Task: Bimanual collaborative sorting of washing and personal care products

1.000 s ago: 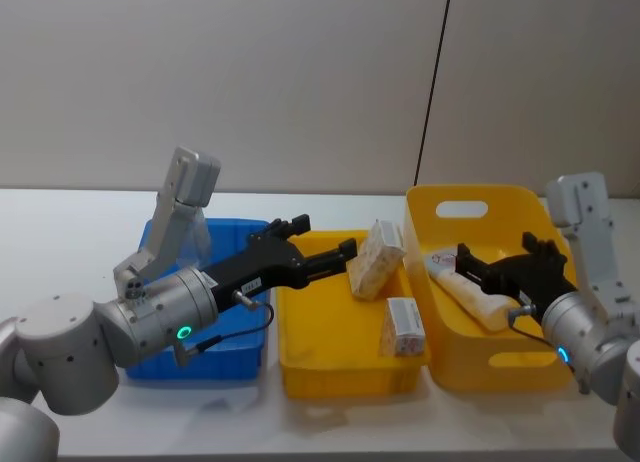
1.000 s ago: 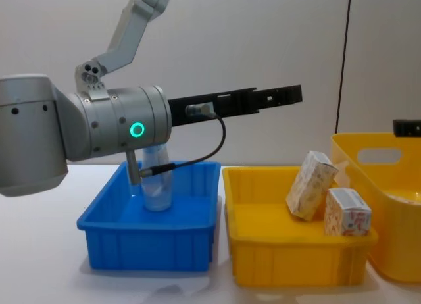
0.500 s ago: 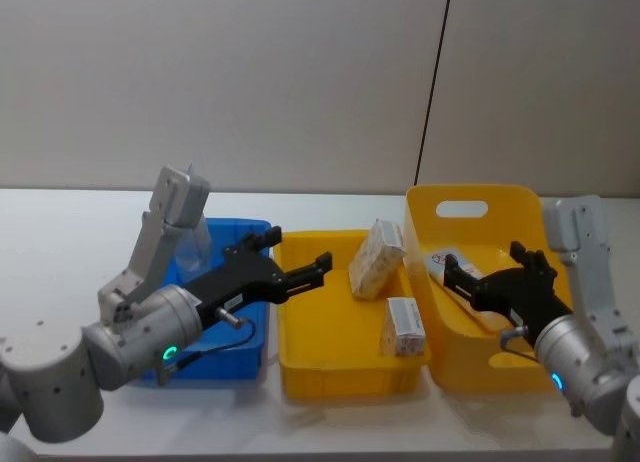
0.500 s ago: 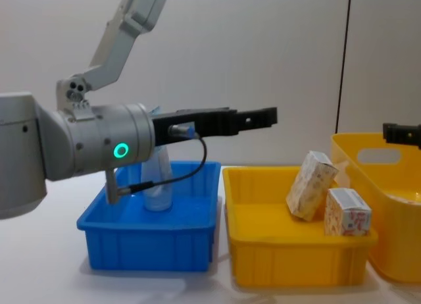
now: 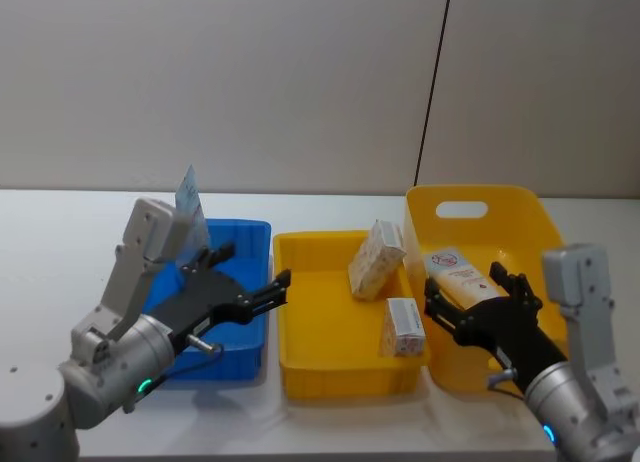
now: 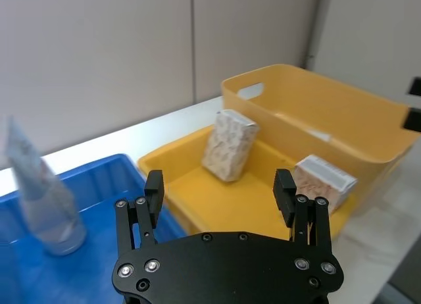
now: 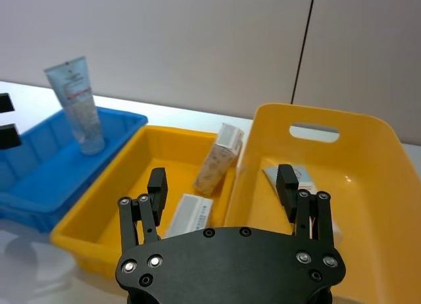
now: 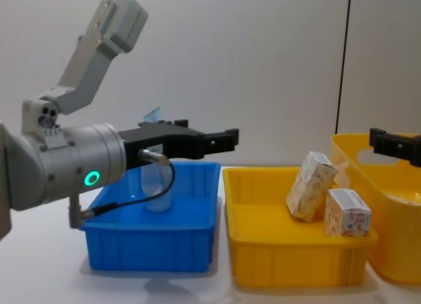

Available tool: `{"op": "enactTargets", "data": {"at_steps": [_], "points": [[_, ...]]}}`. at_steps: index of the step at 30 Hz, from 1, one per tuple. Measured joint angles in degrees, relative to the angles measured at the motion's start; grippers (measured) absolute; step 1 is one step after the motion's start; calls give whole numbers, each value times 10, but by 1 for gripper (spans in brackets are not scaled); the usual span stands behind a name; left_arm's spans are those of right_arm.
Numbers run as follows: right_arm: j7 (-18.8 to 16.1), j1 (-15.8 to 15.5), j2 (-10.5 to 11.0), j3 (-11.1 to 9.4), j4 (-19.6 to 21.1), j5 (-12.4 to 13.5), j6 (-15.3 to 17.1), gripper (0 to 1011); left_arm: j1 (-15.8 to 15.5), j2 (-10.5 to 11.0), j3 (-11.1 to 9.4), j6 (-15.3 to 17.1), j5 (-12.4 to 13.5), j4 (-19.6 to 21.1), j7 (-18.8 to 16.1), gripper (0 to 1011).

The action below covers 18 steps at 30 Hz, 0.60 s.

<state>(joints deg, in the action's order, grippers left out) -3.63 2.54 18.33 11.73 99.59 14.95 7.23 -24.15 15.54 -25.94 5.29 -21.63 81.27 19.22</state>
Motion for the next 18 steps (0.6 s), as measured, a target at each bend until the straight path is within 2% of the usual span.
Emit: {"op": "enactTargets", "data": {"at_steps": [8,18], "points": [[-2,-28,8,10,14,13,-43,1003,33,20,0,-14,32,37,-58,1001],[-2,-34,10,13,16,15,-53,1003,78,47,-1,-33,76,89,-138,1001]]}}
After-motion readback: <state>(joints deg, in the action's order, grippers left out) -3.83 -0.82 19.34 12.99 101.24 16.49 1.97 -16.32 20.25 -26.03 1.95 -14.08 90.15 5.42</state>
